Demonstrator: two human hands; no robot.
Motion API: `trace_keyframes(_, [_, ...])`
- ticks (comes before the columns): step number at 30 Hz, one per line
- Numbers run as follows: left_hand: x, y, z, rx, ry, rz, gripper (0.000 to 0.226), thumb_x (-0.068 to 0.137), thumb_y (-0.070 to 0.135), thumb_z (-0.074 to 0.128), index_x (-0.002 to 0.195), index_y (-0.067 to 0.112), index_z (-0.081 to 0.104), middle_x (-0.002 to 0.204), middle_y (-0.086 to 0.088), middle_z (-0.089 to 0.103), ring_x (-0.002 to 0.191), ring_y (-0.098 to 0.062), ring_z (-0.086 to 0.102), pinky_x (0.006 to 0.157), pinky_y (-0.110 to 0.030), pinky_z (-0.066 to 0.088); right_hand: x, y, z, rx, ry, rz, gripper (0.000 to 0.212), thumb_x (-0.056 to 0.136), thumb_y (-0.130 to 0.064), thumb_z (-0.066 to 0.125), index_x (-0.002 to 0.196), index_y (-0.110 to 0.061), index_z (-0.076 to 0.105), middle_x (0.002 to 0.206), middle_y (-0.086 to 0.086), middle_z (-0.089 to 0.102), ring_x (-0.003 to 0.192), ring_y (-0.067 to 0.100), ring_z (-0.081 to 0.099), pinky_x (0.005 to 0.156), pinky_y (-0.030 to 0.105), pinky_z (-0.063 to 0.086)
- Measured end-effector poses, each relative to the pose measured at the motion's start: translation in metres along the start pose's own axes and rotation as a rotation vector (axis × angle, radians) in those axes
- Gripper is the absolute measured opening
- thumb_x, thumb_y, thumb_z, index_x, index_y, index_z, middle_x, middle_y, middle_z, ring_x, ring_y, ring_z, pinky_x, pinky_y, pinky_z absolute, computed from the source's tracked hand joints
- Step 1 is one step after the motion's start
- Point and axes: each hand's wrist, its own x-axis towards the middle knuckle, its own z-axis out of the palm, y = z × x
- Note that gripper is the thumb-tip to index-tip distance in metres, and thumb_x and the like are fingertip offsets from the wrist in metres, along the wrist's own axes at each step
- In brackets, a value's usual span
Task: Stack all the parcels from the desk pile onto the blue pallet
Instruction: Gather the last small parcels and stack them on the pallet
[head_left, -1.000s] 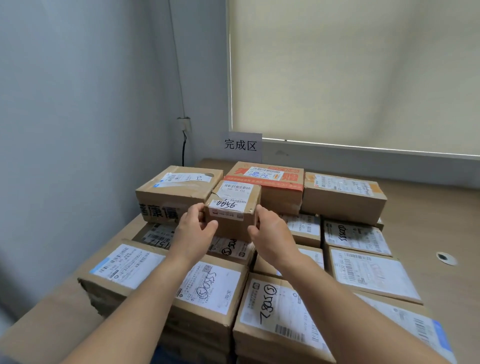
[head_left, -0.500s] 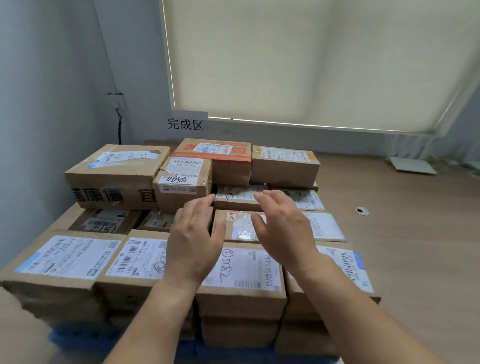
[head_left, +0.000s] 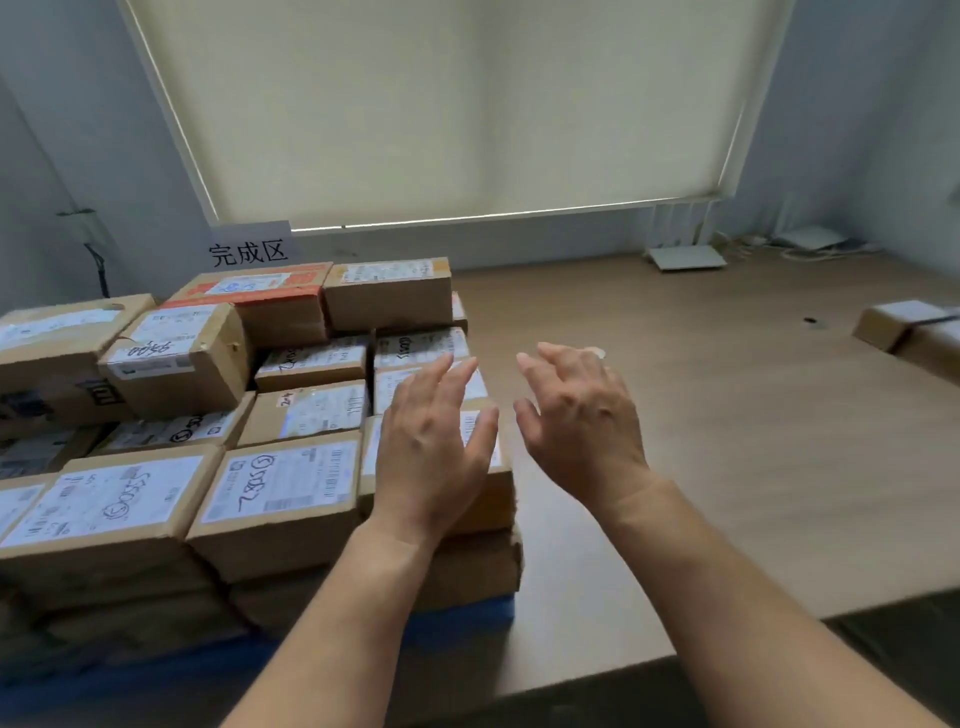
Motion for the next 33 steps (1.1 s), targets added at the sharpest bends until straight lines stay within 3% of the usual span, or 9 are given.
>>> trace_keyframes(2, [-0.005, 0.036, 0.025, -0.025, -0.042, 0.015, 0.057, 0.085, 0.045, 0.04, 0.13, 0.011, 0.054, 0.134, -0.013, 0.052, 0.126, -0.029, 0.047, 0.104, -0.038, 0.032, -0.02, 0.037, -0.013, -0.023, -0.009, 0.056, 0.037, 0.066, -0.024, 0.064, 0.099, -0.008, 0.071, 0.101, 0.016, 0.069, 0.086, 0.035, 0.066, 0.068, 0.039, 0.053])
trace_keyframes(8, [-0.019, 0.133, 0.109, 0.005, -0.211, 0.066, 0.058, 0.094, 0.039, 0.048, 0.146, 0.021, 0.03, 0.154, -0.005, 0.026, 0.143, -0.02, 0.021, 0.115, -0.035, 0.015, -0.081, 0.151, -0.047, -0.126, -0.048, 0.173, 0.043, 0.061, -0.022, 0.082, 0.1, -0.009, 0.071, 0.102, 0.016, 0.069, 0.084, 0.034, 0.066, 0.069, 0.038, 0.052])
trace_keyframes(16, [-0.037, 0.233, 0.196, 0.062, -0.368, 0.081, 0.067, 0.096, 0.046, 0.038, 0.151, 0.027, 0.005, 0.159, -0.002, 0.0, 0.146, -0.018, -0.005, 0.116, -0.039, -0.004, -0.147, 0.274, -0.088, -0.266, -0.144, 0.31, 0.052, 0.077, -0.037, 0.071, 0.12, -0.008, 0.062, 0.119, 0.02, 0.062, 0.102, 0.036, 0.062, 0.085, 0.048, 0.049])
trace_keyframes(33, [-0.008, 0.399, 0.363, 0.006, -0.567, 0.269, 0.067, 0.096, 0.053, 0.027, 0.149, 0.032, -0.007, 0.158, 0.0, -0.014, 0.144, -0.017, -0.019, 0.116, -0.039, -0.013, -0.202, 0.477, -0.131, -0.439, -0.17, 0.578, 0.058, 0.082, -0.043, 0.065, 0.128, -0.01, 0.055, 0.127, 0.02, 0.057, 0.112, 0.037, 0.055, 0.1, 0.052, 0.037])
